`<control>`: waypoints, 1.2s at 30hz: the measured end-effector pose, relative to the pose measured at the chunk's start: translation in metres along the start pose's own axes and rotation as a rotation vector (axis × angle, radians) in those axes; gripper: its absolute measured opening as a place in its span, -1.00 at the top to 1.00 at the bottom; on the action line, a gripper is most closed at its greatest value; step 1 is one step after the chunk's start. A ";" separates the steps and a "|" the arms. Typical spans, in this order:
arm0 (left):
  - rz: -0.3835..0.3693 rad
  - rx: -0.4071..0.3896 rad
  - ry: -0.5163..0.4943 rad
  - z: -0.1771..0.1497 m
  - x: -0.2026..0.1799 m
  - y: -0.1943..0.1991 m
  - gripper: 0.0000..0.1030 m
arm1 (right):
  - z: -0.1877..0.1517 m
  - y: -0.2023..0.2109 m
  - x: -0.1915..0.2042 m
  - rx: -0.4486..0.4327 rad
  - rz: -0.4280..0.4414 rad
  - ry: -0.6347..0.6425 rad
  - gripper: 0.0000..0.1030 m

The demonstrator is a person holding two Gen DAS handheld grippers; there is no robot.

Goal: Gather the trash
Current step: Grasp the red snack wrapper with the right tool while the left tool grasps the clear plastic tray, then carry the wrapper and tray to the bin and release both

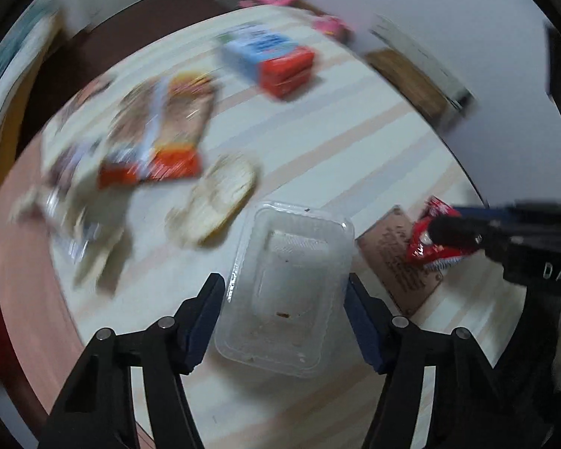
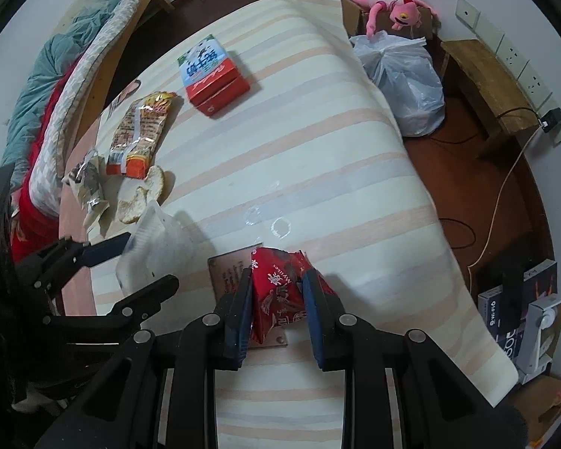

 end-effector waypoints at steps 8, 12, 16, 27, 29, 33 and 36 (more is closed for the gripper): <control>-0.017 -0.038 0.251 -0.023 0.037 -0.001 -0.19 | -0.003 -0.007 0.010 0.022 -0.022 0.035 0.41; 0.005 -0.067 0.264 -0.026 0.034 0.004 -0.13 | -0.005 -0.008 0.014 0.018 -0.050 0.056 0.41; 0.058 -0.123 0.276 -0.040 0.035 0.029 -0.12 | -0.011 0.000 0.019 -0.002 -0.046 0.077 0.56; 0.146 -0.345 0.408 -0.086 0.070 0.135 -0.12 | -0.036 0.059 0.082 -0.095 0.043 0.177 0.62; 0.163 -0.383 0.432 -0.097 0.082 0.158 -0.12 | -0.041 0.070 0.104 -0.108 0.073 0.207 0.62; 0.230 -0.461 0.481 -0.129 0.121 0.214 -0.12 | -0.057 0.093 0.164 -0.135 0.145 0.288 0.62; 0.281 -0.509 0.529 -0.159 0.156 0.253 -0.12 | -0.071 0.105 0.220 -0.144 0.202 0.363 0.62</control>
Point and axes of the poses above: each gripper's, at about its wrist camera, not at the fingertips, and y roughly against the way its jaws point, x to its left, z to its top, the point moved 5 cm from there along -y, roughly the way its jaws point, and after that the axes turned 7 degrees about -z, right-handed, at the moved point
